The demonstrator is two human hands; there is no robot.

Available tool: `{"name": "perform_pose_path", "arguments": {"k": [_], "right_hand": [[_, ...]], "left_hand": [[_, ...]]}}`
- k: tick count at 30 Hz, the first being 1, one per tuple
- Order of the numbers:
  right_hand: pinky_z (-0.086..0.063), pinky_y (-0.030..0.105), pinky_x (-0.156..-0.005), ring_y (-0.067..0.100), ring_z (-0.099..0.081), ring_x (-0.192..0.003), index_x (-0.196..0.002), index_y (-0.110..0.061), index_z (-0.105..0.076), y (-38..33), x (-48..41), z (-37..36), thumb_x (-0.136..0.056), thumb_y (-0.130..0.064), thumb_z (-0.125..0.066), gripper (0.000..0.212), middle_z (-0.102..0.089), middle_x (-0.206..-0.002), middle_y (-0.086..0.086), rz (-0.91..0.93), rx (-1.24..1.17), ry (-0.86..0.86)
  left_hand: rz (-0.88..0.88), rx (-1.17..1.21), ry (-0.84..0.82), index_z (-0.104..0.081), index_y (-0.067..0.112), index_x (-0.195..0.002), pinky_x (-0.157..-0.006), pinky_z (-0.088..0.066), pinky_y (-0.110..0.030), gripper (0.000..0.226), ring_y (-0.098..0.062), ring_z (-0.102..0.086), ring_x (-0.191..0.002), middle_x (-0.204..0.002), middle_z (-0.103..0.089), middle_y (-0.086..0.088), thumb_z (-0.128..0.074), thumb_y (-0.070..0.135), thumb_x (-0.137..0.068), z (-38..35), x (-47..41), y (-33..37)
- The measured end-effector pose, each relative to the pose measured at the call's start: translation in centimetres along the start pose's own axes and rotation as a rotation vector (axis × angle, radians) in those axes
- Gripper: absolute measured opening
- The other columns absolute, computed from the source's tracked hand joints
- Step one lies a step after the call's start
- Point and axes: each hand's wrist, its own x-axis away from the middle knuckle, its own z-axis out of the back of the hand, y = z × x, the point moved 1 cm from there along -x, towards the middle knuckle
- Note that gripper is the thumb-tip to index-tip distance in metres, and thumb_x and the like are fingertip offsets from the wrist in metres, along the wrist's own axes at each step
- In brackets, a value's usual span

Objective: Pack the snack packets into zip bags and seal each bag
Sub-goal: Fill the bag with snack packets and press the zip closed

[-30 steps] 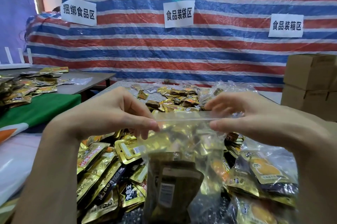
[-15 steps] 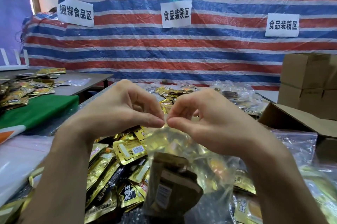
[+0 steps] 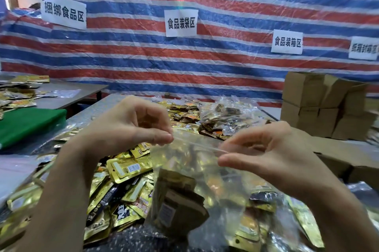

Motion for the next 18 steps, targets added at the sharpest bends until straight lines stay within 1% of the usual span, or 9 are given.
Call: {"name": "perform_pose_path", "arguments": {"k": [2,4,7,9,12,13,15,16,18], "right_hand": [[-0.058,0.019,-0.074,0.009,-0.075,-0.078,-0.081,-0.021,-0.082,0.1,1.4,0.7,-0.071,-0.031,-0.081,0.014,-0.078,-0.08,-0.005,-0.035,-0.056,0.002],[-0.055,0.02,-0.069,0.011,-0.073,-0.073,-0.077,-0.017,-0.081,0.4,2.8,1.1,-0.072,-0.029,-0.08,0.013,-0.077,-0.076,0.001,-0.05,-0.072,0.035],[-0.056,0.022,-0.073,0.017,-0.075,-0.078,-0.08,-0.017,-0.083,0.7,5.0,2.0,-0.07,-0.028,-0.083,0.014,-0.078,-0.08,0.005,-0.113,-0.142,0.063],[-0.058,0.022,-0.075,0.021,-0.076,-0.083,-0.086,-0.018,-0.084,0.5,6.2,3.3,-0.068,-0.037,-0.089,0.026,-0.079,-0.086,0.008,-0.168,-0.197,0.034],[-0.06,0.027,-0.068,0.025,-0.075,-0.078,-0.089,-0.013,-0.083,0.1,7.5,6.3,-0.055,-0.055,-0.092,0.055,-0.078,-0.088,0.016,-0.253,-0.248,0.006],[-0.06,0.028,-0.065,0.027,-0.074,-0.076,-0.088,-0.009,-0.082,0.1,7.8,7.2,-0.057,-0.053,-0.092,0.054,-0.077,-0.089,0.02,-0.275,-0.238,0.018],[-0.059,0.027,-0.058,0.031,-0.069,-0.069,-0.087,-0.002,-0.08,0.3,8.0,8.9,-0.069,-0.033,-0.086,0.036,-0.073,-0.09,0.027,-0.33,-0.26,0.09],[-0.056,0.026,-0.054,0.031,-0.064,-0.065,-0.084,0.0,-0.079,0.5,7.8,9.8,-0.071,-0.024,-0.08,0.027,-0.072,-0.087,0.027,-0.374,-0.311,0.165],[-0.051,0.023,-0.053,0.021,-0.06,-0.061,-0.079,-0.004,-0.08,1.4,6.8,11.6,-0.072,-0.017,-0.074,0.016,-0.071,-0.078,0.015,-0.467,-0.436,0.333]], "left_hand": [[-0.028,0.054,-0.007,-0.073,0.012,-0.078,-0.066,-0.053,-0.024,0.017,-0.019,-0.066,-0.074,-0.078,-0.068,-0.01,-0.08,0.026,-0.073,-0.6,0.1,0.3],[-0.039,0.097,-0.028,-0.074,0.017,-0.078,-0.065,-0.052,-0.024,0.016,-0.018,-0.065,-0.073,-0.078,-0.069,-0.009,-0.078,0.032,-0.073,-1.7,0.5,0.3],[-0.052,0.174,-0.027,-0.076,0.022,-0.077,-0.058,-0.049,-0.019,0.009,-0.013,-0.062,-0.066,-0.074,-0.069,-0.007,-0.082,0.028,-0.075,-4.0,0.8,0.1],[-0.028,0.188,-0.016,-0.076,0.02,-0.077,-0.053,-0.046,-0.018,0.007,-0.011,-0.059,-0.061,-0.071,-0.069,-0.005,-0.081,0.025,-0.076,-5.6,0.1,0.2],[0.006,0.211,-0.012,-0.076,0.016,-0.077,-0.049,-0.043,-0.023,0.006,-0.015,-0.056,-0.057,-0.072,-0.069,-0.009,-0.081,0.018,-0.08,-7.7,-2.0,1.1],[0.01,0.232,-0.006,-0.076,0.014,-0.078,-0.047,-0.042,-0.022,0.005,-0.014,-0.054,-0.054,-0.069,-0.068,-0.006,-0.079,0.015,-0.082,-8.3,-2.9,1.5],[0.015,0.288,0.042,-0.074,0.007,-0.081,-0.043,-0.039,-0.018,0.005,-0.01,-0.051,-0.05,-0.066,-0.066,-0.001,-0.076,0.011,-0.084,-9.7,-4.8,2.6],[0.019,0.314,0.091,-0.073,0.006,-0.082,-0.043,-0.039,-0.018,0.005,-0.009,-0.051,-0.049,-0.066,-0.065,0.001,-0.075,0.01,-0.085,-10.5,-6.0,3.2],[0.042,0.337,0.221,-0.072,0.005,-0.092,-0.045,-0.046,-0.022,0.008,-0.012,-0.056,-0.052,-0.077,-0.068,-0.002,-0.075,0.009,-0.086,-12.2,-8.2,4.3]]}}
